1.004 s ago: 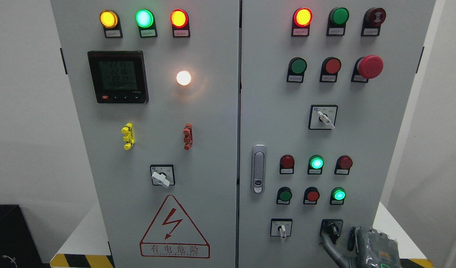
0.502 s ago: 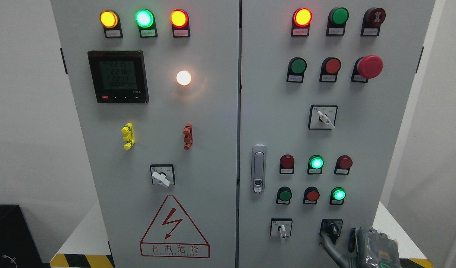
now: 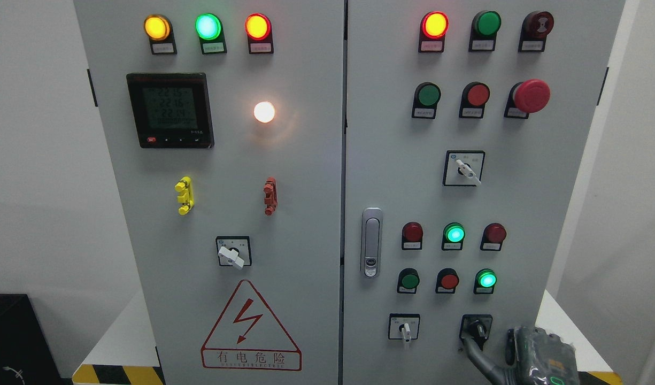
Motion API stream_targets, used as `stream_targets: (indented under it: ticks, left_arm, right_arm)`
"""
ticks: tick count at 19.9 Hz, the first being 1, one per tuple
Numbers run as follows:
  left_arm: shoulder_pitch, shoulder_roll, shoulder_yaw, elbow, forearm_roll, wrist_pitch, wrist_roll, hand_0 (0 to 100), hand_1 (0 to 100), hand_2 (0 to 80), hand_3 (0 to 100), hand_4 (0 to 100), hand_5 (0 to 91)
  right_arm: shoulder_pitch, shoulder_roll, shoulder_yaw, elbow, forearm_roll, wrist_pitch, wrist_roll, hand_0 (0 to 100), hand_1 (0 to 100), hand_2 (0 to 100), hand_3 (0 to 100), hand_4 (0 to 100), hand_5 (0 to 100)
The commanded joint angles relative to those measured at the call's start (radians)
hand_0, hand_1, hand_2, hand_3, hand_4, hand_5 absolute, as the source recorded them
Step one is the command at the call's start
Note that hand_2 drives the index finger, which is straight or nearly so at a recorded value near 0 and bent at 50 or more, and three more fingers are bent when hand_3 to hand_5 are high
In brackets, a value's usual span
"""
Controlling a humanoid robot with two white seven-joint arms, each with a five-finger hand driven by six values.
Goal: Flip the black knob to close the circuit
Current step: 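Grip the black knob with the right hand and twist it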
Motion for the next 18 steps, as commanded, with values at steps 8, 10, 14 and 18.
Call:
stream_targets:
  ticks: [8, 10, 14, 18]
  left_arm:
    - [0.0, 0.0, -0.02, 0.021, -0.021, 0.0, 0.001, 0, 0, 0.0, 0, 0, 0.0]
    - [0.0, 0.0, -0.02, 0.021, -0.02, 0.0, 0.001, 0, 0, 0.0, 0, 0, 0.0]
    - [0.0, 0.0, -0.02, 0.021, -0.021, 0.0, 0.001, 0, 0, 0.0, 0, 0, 0.0]
    - [0.0, 0.0, -0.02, 0.021, -0.021, 0.0, 0.001, 0, 0, 0.0, 0, 0, 0.0]
  right_arm:
    - [-0.005, -0.008, -0.02, -0.002, -0.004, 0.0, 0.002, 0, 11, 76, 93, 76, 74]
    - [-0.006, -0.008, -0.03, -0.003, -0.005, 0.0, 0.003, 0, 11, 76, 93, 76, 74]
    - [-0.006, -0.009, -0.033, -0.003, -0.007, 0.0, 0.005, 0, 11, 76, 93, 76, 74]
    - [-0.012, -0.008, -0.049, -0.003, -0.007, -0.007, 0.008, 0, 11, 76, 93, 76, 74]
